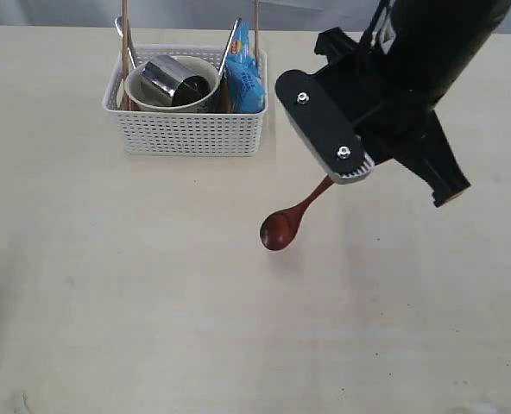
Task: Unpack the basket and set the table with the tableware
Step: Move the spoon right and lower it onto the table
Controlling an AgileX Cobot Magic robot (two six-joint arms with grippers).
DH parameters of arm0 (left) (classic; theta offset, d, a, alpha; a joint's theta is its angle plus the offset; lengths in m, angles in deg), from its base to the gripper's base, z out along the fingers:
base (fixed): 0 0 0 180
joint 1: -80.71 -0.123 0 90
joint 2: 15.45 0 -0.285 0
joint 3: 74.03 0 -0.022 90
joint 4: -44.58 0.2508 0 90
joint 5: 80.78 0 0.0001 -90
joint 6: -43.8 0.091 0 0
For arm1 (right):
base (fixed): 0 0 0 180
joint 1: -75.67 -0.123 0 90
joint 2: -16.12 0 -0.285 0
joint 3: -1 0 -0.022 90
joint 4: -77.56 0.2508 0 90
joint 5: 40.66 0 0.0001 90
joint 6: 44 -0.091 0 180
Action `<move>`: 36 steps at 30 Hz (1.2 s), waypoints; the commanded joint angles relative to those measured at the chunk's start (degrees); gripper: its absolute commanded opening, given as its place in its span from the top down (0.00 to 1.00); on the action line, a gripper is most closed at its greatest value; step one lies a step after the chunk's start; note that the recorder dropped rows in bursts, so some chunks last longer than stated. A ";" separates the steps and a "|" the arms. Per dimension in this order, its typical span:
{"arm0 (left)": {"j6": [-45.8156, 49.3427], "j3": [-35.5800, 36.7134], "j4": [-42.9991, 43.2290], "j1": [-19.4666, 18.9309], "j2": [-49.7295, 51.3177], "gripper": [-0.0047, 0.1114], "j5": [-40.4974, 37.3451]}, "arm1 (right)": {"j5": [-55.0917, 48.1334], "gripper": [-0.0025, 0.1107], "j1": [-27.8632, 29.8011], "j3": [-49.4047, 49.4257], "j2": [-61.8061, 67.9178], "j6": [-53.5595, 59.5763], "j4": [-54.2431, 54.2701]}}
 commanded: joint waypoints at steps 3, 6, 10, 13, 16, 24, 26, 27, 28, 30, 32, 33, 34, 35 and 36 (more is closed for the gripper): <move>0.00 0.17 -0.18 -0.11 -0.19 0.96 0.13 | 4.22 0.98 0.06 0.26 4.69 2.02 -0.65; 0.00 0.17 -0.18 -0.11 -0.19 0.96 0.13 | 7.17 0.98 0.06 0.16 5.35 3.38 -0.65; 0.00 0.17 -0.18 -0.11 -0.19 0.96 0.13 | 0.50 0.98 0.06 -3.92 5.20 -5.23 -0.65; 0.00 0.17 -0.18 -0.11 -0.19 0.96 0.13 | -7.02 0.98 0.06 -11.00 5.20 -10.03 0.70; 0.00 0.17 -0.18 -0.11 -0.19 0.96 0.13 | -7.02 0.98 0.06 -18.87 5.20 -13.13 3.58; 0.00 0.17 -0.18 -0.11 -0.19 0.96 0.13 | -3.90 0.98 0.06 -22.30 6.19 -7.59 12.28; 0.00 0.17 -0.18 -0.11 -0.19 0.96 0.13 | -5.57 0.98 0.06 -22.17 6.78 1.55 15.71; 0.00 0.17 -0.18 -0.11 -0.19 0.96 0.13 | -7.02 0.98 0.06 -22.04 7.07 9.93 16.36; 0.00 0.17 -0.18 -0.11 -0.19 0.96 0.13 | -7.02 0.98 0.06 -21.85 7.22 15.39 16.47; 0.00 0.17 -0.18 -0.11 -0.19 0.96 0.13 | -7.02 0.98 0.06 -20.37 7.12 25.54 16.15; 0.00 0.17 -0.18 -0.11 -0.19 0.96 0.13 | -7.02 0.98 0.06 -18.10 6.69 28.69 13.49; 0.00 0.17 -0.18 -0.11 -0.19 0.96 0.13 | -7.02 0.98 0.06 -16.60 6.42 29.54 9.58; 0.00 0.17 -0.18 -0.11 -0.19 0.96 0.13 | -7.02 0.98 0.06 -15.01 6.25 29.95 6.49; 0.00 0.17 -0.18 -0.11 -0.19 0.96 0.13 | -7.02 0.98 0.20 -13.29 6.01 30.19 2.61; 0.00 0.17 -0.18 -0.11 -0.19 0.96 0.13 | -7.02 0.98 0.37 -11.33 5.55 30.58 -0.13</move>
